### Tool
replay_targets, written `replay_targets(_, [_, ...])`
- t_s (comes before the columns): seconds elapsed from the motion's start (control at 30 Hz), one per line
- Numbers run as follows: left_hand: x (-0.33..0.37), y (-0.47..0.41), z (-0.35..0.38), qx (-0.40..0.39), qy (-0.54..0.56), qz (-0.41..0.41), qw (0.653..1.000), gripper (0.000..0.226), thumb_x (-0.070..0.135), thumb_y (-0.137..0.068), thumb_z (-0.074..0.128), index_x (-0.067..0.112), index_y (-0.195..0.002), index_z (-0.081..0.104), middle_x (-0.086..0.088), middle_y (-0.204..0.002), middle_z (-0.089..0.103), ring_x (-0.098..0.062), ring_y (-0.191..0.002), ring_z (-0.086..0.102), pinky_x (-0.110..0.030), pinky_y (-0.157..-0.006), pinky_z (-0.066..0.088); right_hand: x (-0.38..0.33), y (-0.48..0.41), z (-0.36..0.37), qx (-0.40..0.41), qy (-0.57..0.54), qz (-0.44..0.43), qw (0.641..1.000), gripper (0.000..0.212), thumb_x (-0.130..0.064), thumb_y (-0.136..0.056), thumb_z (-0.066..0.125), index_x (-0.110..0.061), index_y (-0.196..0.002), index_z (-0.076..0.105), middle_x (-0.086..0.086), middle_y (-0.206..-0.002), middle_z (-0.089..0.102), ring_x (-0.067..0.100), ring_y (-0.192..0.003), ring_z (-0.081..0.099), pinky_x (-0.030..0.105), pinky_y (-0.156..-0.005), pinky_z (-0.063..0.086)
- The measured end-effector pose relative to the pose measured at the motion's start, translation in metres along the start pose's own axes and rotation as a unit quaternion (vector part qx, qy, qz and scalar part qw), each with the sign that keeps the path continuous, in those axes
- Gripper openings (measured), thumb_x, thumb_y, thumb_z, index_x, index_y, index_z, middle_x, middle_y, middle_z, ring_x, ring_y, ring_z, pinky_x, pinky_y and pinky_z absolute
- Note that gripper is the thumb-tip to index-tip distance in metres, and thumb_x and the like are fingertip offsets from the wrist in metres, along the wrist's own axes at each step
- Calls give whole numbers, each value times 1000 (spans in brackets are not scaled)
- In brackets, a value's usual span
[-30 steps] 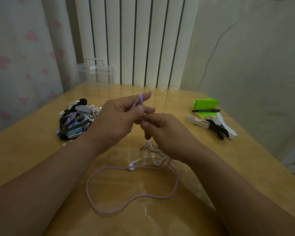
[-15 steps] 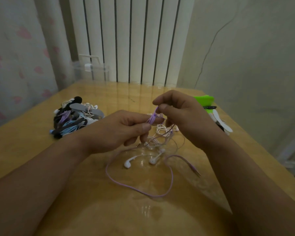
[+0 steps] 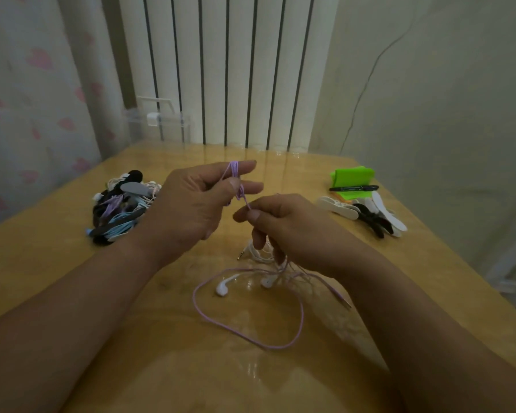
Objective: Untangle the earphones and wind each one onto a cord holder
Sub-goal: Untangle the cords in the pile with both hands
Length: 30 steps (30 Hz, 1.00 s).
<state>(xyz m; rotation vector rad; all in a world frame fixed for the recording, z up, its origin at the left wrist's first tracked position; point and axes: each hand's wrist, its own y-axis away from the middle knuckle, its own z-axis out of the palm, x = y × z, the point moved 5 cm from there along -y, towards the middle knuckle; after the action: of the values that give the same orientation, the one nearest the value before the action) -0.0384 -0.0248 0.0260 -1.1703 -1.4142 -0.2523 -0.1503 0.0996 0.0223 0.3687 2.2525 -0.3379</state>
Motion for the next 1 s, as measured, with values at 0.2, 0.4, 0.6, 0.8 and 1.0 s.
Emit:
replay_targets(0.2, [-1,5,14,-117,-223,39,967,21,20,-109,50,26,-108,70,21,-84,69,1,-79,64,-11,-69,46,-3,0,-5,38,109,-37,993,22,-32,-106,56,-23,-102,76,-5,-76,68,1,-65,60,15,-57,45])
replay_targets(0.4, [3,6,12,-177,-139,-41,973,35,31,-113,38,9,-93,58,5,-75,50,-9,-65,44,-23,-60,41,-4,3,-21,85,-7,-49,995,9,-22,-100,64,-25,-97,71,-1,-80,67,7,-62,52,30,-57,46])
replay_targets(0.6, [11,12,14,-249,-33,-55,966,29,25,-108,49,15,-95,73,-1,-85,67,-19,-59,50,-30,-61,45,-4,4,-33,105,-211,-77,969,10,-2,-99,61,-11,-101,64,-1,-76,67,7,-54,50,24,-50,39])
replay_targets(0.8, [8,12,16,-264,179,-90,943,39,18,-100,58,22,-138,66,-15,-118,74,-8,-37,41,-25,-47,39,6,-1,-29,89,-267,-60,958,11,-14,-105,58,-6,-107,65,-7,-67,59,9,-54,43,24,-51,40])
replay_targets(1.0, [8,4,4,-155,202,-72,964,46,16,-100,54,26,-144,60,2,-99,75,-6,-37,34,-24,-47,39,-2,0,2,63,-68,-64,994,18,-30,-108,54,-26,-105,72,-6,-79,69,1,-60,55,18,-58,42])
